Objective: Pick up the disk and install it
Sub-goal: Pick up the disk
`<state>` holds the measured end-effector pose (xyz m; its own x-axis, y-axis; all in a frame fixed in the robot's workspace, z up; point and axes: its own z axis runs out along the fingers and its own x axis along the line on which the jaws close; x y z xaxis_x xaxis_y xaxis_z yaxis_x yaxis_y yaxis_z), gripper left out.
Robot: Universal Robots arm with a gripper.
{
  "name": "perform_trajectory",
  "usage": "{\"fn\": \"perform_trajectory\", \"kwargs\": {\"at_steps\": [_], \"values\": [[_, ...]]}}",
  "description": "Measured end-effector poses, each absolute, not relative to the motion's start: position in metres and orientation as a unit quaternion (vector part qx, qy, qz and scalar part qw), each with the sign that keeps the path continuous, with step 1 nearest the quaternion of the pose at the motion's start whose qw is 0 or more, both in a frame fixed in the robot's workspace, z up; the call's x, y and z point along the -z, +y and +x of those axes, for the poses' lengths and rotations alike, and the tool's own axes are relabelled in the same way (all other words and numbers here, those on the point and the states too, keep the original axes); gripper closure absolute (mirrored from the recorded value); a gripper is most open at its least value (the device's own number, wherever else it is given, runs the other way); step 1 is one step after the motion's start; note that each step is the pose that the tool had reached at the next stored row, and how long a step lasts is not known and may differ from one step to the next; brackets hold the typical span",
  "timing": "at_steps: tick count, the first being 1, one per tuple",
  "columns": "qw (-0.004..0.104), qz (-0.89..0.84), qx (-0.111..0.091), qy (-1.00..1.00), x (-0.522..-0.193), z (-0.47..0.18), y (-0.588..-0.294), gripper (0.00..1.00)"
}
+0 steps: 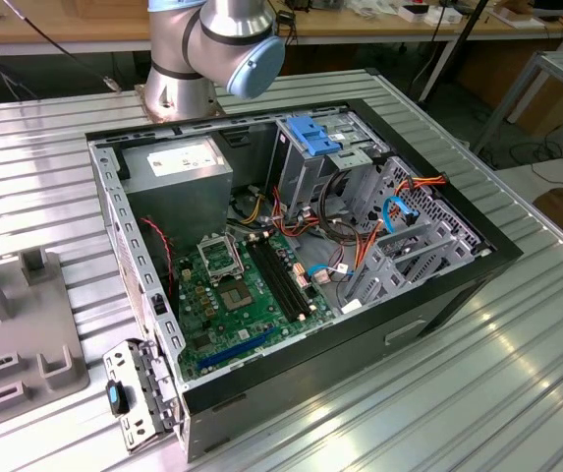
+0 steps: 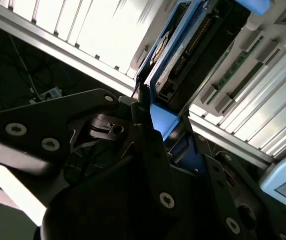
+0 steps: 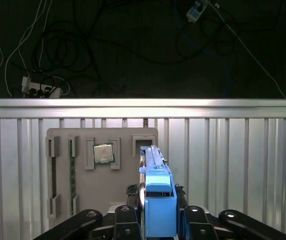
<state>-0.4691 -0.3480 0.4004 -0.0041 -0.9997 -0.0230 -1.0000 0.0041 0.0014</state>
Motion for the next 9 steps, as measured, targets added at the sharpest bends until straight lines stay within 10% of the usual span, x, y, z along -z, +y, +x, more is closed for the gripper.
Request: {"fn": "perform_trajectory", "kwargs": {"at_steps": [9], "values": [[0.008,-0.706,-0.009,0.709,-0.4101,-0.4691,-0.348,0.63]]}}
